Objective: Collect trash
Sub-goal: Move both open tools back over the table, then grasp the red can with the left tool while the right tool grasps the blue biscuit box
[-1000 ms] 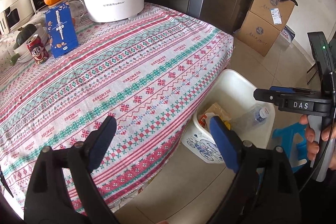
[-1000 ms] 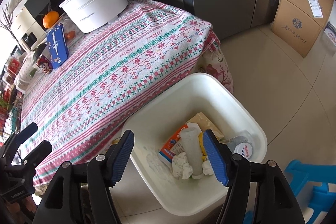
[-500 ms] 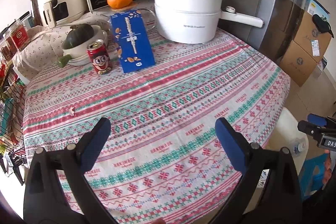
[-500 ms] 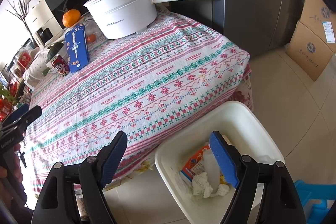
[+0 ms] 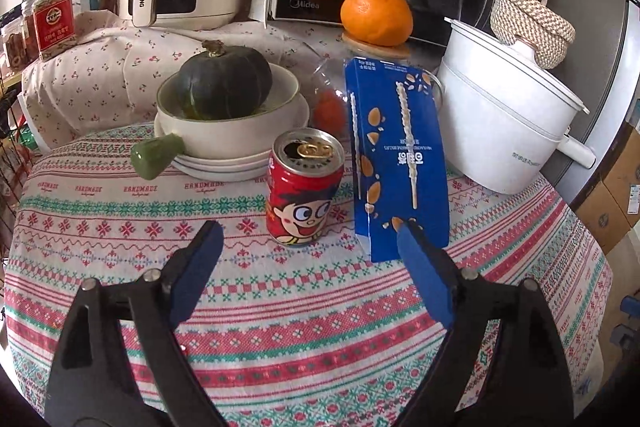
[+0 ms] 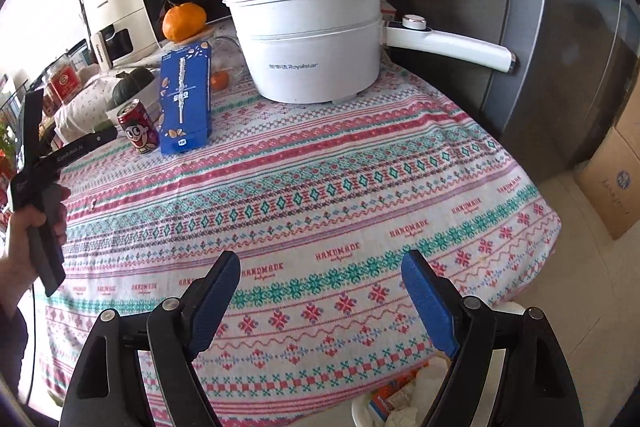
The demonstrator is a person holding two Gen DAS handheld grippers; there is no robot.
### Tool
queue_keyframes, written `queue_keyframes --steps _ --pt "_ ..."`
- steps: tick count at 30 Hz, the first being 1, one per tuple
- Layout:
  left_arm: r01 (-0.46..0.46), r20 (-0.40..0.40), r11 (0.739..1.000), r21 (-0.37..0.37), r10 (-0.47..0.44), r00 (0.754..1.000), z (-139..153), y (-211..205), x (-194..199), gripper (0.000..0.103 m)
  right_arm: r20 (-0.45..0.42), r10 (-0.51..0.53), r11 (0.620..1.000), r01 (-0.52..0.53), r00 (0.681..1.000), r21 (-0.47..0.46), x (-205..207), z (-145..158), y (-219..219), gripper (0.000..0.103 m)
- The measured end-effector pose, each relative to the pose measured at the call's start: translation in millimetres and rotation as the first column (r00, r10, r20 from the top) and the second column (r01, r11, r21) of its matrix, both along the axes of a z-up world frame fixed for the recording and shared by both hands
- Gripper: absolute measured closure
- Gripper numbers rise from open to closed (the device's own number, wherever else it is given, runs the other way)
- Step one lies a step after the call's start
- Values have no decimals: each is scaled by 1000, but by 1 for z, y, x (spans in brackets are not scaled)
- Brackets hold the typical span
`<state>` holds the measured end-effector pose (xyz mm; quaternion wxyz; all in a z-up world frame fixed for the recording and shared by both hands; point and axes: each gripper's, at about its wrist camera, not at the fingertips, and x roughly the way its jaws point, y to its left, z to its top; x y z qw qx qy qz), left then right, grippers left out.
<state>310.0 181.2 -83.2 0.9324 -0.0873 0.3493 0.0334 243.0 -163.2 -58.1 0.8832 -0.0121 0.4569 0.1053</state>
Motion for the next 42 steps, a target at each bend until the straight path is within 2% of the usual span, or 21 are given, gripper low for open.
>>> queue_keyframes --steps 6,9,11,15,19,27,34,40,42 --pt "45 28 999 2 -45 999 -13 5 33 25 22 56 998 -56 998 20 32 -15 47 19" --pt "56 26 998 15 -56 998 -18 7 43 35 17 84 996 -84 996 7 44 -25 68 19" --pt "62 9 998 27 -63 998 -21 6 49 47 17 105 994 -105 994 -7 52 -30 81 19" --pt "63 -1 998 15 -63 998 -20 12 48 47 22 142 990 -142 990 -16 65 -37 105 19" --pt "32 -11 999 -24 -33 999 -13 24 31 47 36 186 983 -186 982 -4 83 -40 134 19" --pt "42 -35 999 -22 -43 998 -3 41 -5 48 53 275 961 -276 960 11 124 -52 203 11" --pt "63 -32 998 17 -62 998 -1 42 -17 48 42 242 970 -240 969 -44 159 -69 238 9" --pt "59 -55 998 5 -59 997 -8 44 -17 48 57 211 974 -205 976 -96 173 -77 245 2" --pt "54 -63 998 -12 -55 996 -10 46 -17 48 31 199 977 -196 980 -87 179 -82 243 2"
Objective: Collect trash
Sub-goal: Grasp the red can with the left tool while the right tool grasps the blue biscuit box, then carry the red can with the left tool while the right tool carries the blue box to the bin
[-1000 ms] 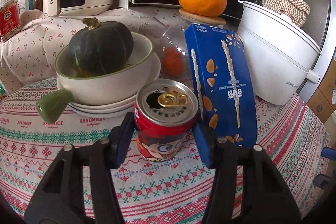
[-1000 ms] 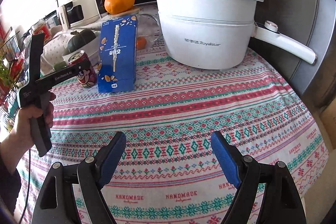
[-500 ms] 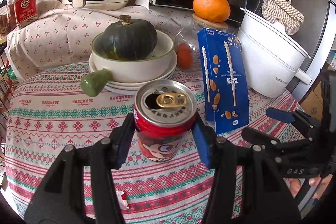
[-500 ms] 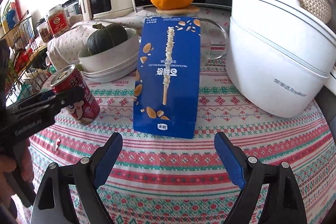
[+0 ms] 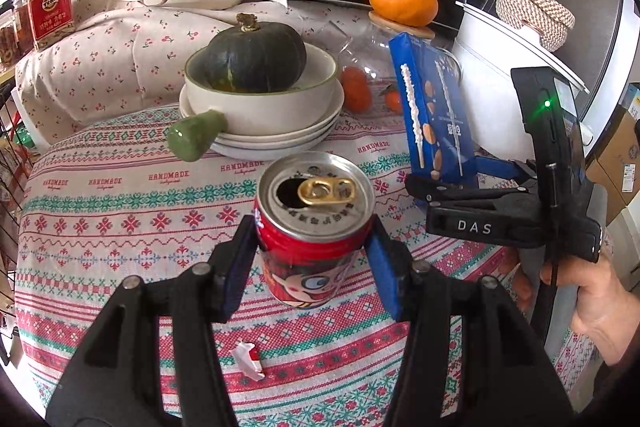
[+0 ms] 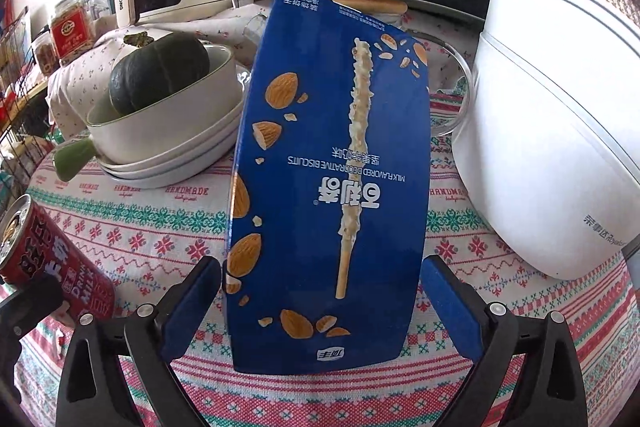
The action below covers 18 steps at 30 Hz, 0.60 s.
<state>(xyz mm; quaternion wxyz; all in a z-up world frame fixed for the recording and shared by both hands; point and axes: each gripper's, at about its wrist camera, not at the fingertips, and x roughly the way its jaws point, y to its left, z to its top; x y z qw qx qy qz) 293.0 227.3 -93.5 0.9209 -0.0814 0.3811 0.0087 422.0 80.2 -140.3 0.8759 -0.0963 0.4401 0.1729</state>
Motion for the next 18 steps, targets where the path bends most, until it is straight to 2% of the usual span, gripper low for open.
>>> queue_keyframes --steps 4,6,9,14,18 --pt "-7 -10 1000 -12 7 1000 -1 2 0 48 -23 -3 1000 4 1000 5 10 -7 2 2" --pt "-12 -12 1000 -11 12 1000 -1 2 0 48 -25 4 1000 -4 1000 30 11 -5 1 8" --pt "-19 -15 1000 -11 19 1000 1 0 -3 48 -25 12 999 -11 1000 37 7 0 0 10" --pt "-27 -27 1000 -13 27 999 10 -4 -8 48 7 44 999 -45 999 22 -19 21 -10 10" --pt "-28 -19 1000 2 28 999 27 -13 -21 48 42 79 997 -79 996 0 -45 49 -21 10"
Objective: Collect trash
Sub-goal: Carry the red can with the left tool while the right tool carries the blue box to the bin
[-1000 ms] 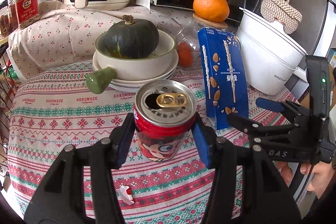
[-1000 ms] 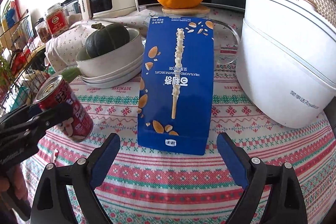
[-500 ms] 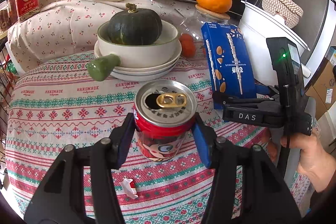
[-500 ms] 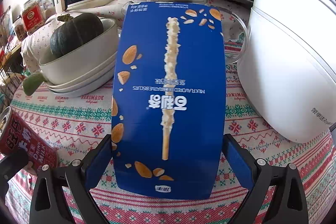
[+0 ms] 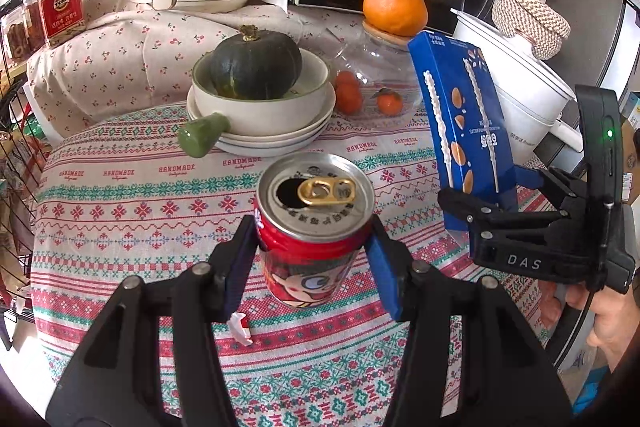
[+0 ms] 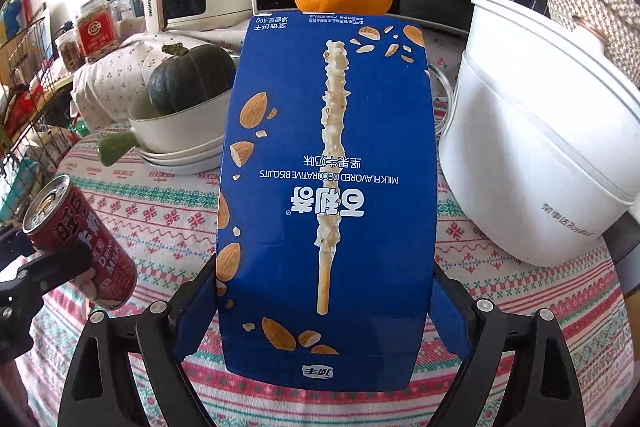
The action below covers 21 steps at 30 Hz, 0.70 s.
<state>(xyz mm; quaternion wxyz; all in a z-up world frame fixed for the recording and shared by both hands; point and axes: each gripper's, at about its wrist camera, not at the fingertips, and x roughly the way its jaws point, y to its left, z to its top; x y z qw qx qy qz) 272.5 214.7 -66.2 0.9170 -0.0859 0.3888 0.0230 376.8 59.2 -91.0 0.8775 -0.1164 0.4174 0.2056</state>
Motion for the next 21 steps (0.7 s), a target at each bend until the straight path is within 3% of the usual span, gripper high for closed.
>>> queue_keyframes --steps 11,21 --pt "47 62 998 46 -50 997 69 -56 -58 48 73 2 1000 -2 997 7 -81 75 -78 10" --pt "155 96 987 35 -158 983 97 -135 -124 48 108 -56 998 56 993 -2 -165 117 -177 10"
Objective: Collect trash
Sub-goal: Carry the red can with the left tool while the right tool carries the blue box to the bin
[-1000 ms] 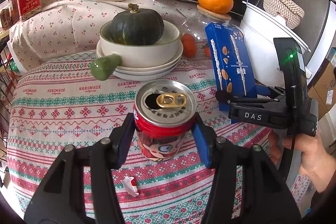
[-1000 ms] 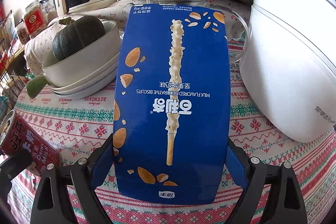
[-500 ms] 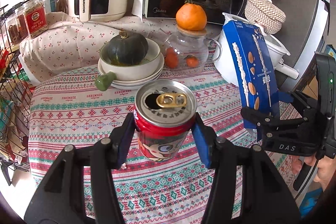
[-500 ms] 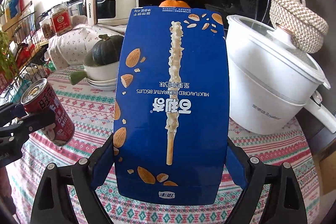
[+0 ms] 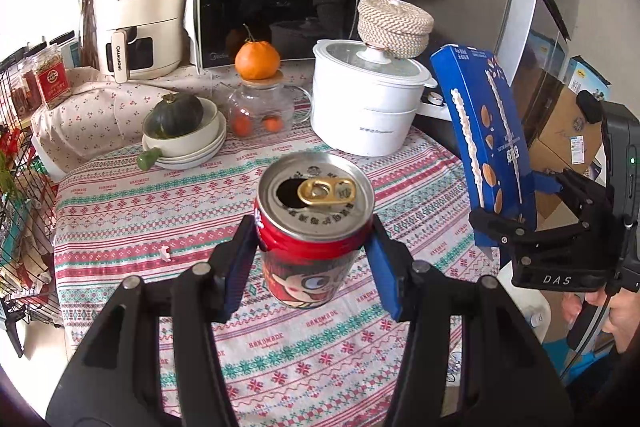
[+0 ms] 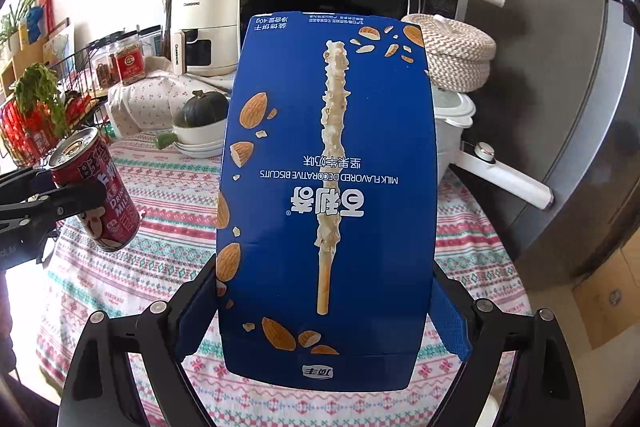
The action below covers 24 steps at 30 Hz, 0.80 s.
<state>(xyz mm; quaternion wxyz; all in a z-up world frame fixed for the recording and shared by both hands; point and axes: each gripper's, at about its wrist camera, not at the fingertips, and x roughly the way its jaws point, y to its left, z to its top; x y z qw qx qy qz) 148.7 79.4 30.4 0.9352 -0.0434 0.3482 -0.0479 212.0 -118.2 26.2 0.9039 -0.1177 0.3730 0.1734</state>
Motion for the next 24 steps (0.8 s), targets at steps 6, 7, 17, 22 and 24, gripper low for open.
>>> queue_keyframes --steps 6,7,17,22,24 --pt "94 15 996 -4 -94 995 1 -53 -33 48 -3 -53 999 53 999 5 -46 8 -57 10" --pt "111 17 994 -5 -111 994 0 -62 -37 48 -8 -68 998 68 998 6 -52 7 -66 10" --pt "276 -32 961 -15 -276 961 -28 -143 -61 48 -99 -218 975 222 971 31 -96 -17 -149 10" --pt "349 -67 937 -10 -349 935 -51 -182 -64 48 -184 -320 945 328 929 12 -106 -46 -189 10" --pt "381 -81 925 -6 -380 922 -61 -198 -66 48 -212 -360 930 367 908 -7 -108 -54 -200 10"
